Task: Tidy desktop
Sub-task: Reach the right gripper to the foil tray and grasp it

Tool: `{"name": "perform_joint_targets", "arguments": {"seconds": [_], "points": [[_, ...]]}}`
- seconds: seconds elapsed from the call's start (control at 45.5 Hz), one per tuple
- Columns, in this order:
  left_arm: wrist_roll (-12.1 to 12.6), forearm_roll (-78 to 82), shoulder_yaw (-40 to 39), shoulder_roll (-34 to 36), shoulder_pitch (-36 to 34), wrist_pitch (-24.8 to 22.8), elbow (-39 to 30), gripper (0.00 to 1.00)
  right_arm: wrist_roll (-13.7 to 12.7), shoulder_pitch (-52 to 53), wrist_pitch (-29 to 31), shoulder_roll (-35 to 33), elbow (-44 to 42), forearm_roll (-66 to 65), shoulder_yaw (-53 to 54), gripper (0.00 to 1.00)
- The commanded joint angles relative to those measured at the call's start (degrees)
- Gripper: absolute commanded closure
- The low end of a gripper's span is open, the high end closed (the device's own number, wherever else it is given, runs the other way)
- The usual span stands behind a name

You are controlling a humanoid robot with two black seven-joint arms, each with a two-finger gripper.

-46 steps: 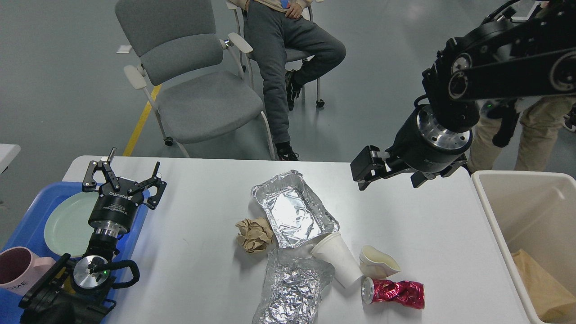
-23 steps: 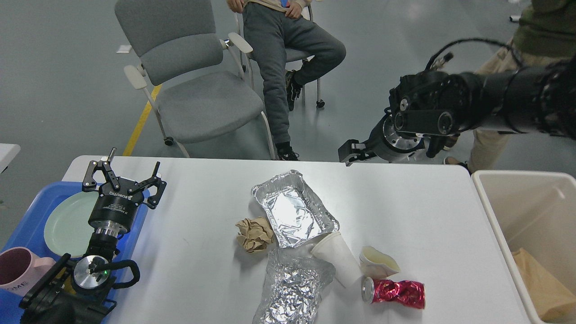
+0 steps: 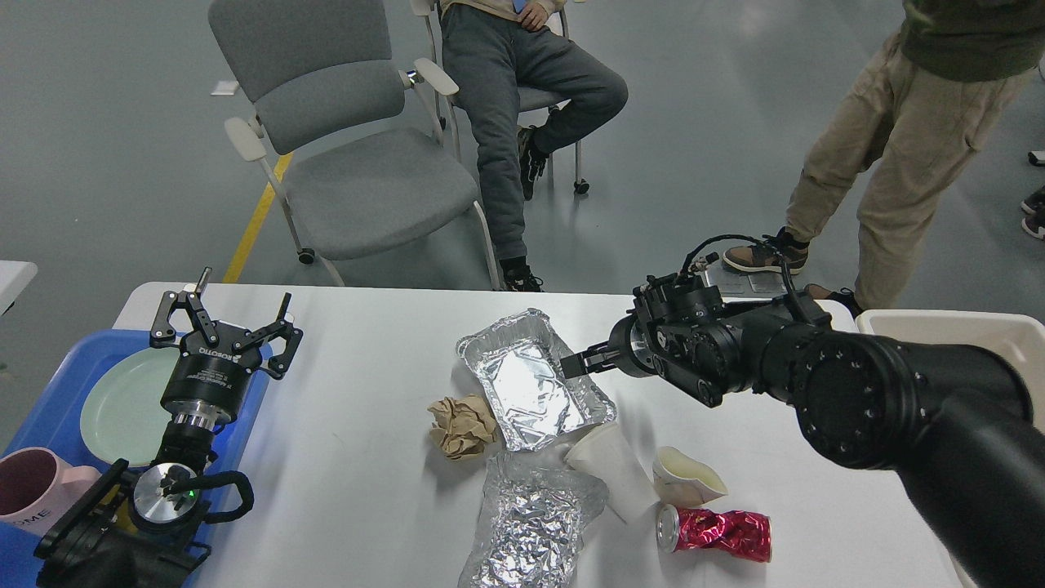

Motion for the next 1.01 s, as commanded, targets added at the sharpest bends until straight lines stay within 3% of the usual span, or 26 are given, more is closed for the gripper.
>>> {"name": "perform_joint_targets", "arguments": {"seconds": [0.0,0.263,0.659,0.988], "points": [[0.0,0.0,0.0,0.0,0.06,-0.02,0.01,0.03,-0.11,-3.83,-6.14,0.0,-0.66,-0.11,0.04,0.0],[0.0,0.0,0.0,0.0,-0.03,-0.01,0.01,0.03,-0.28,-7.88,-14.06,-0.17,-0.58,0.85,0.74,0.0],[0.0,0.0,0.0,0.0,-0.03,-0.02,0.01,0.03,-0.81,-9.99,-16.44,-0.17,-0.23,0.86,4.78,0.05],[0.0,0.0,0.0,0.0,-0.03,-0.02,0.01,0.03,-0.99,-10.78,-16.61,-0.17,-0.4,0.94,4.78,0.36]]}}
